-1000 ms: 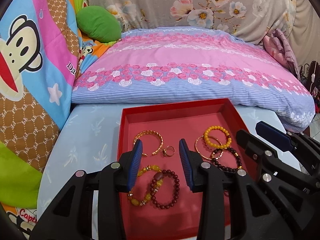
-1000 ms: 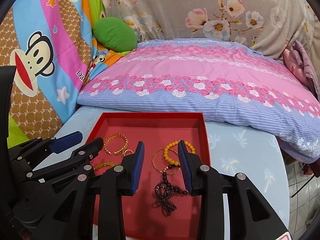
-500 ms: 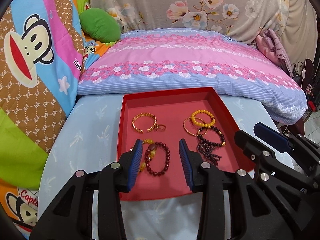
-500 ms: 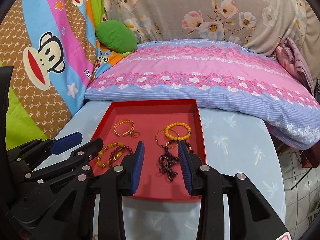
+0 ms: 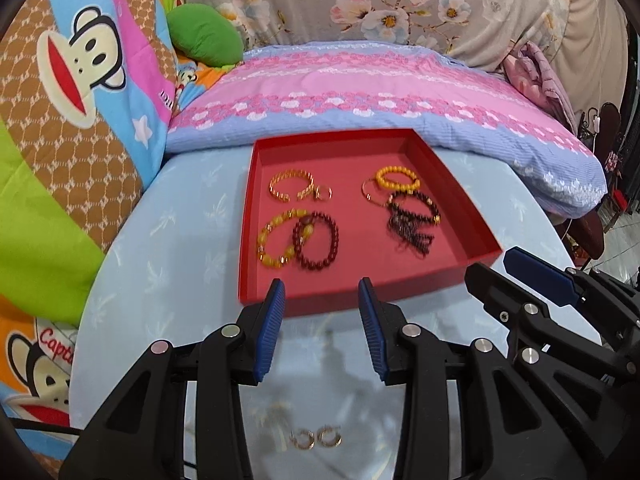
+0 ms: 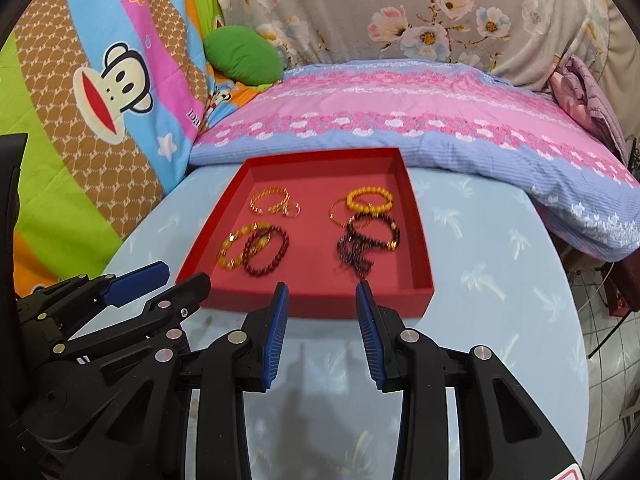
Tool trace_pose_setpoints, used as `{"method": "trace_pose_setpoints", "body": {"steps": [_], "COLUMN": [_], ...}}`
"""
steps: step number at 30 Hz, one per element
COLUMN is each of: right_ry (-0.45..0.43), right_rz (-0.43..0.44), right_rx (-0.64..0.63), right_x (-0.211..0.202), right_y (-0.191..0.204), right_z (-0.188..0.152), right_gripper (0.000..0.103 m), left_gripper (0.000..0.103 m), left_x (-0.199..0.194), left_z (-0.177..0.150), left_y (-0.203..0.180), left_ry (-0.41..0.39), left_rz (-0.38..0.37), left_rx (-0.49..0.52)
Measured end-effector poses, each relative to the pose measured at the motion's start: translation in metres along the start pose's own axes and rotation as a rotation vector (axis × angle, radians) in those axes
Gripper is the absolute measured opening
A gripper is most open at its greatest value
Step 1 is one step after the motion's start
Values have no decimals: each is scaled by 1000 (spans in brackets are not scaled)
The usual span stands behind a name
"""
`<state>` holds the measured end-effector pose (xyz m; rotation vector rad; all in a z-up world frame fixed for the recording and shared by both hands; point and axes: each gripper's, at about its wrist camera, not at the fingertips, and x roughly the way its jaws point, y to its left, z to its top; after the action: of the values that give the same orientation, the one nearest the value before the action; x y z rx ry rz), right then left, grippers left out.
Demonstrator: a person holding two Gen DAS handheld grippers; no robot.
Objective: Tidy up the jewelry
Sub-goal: 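Withdraw both open tools from the red box toward the gold hoop earrings, then grasp one gold hoop earring with the right tool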
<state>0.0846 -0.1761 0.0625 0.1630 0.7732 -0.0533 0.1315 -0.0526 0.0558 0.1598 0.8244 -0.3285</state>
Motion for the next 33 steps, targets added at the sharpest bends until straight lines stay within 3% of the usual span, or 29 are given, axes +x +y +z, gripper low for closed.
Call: {"method": "trace_pose_setpoints", "body": {"steps": [17, 33], "right_ry": [170, 215], "right_rz": [89, 145], "right_rx": [-54, -150], "right_x": [18, 31], "right_y": [36, 74], "right_z": [-90, -108], "right_gripper": [35, 35], "left_gripper": [36, 37], "left_x": [8, 2], "left_z": [-98, -129], "left_y": [32, 63], "left_ry": [141, 166], "left_rz": [-1, 51], "left_rx": [-86, -92]}}
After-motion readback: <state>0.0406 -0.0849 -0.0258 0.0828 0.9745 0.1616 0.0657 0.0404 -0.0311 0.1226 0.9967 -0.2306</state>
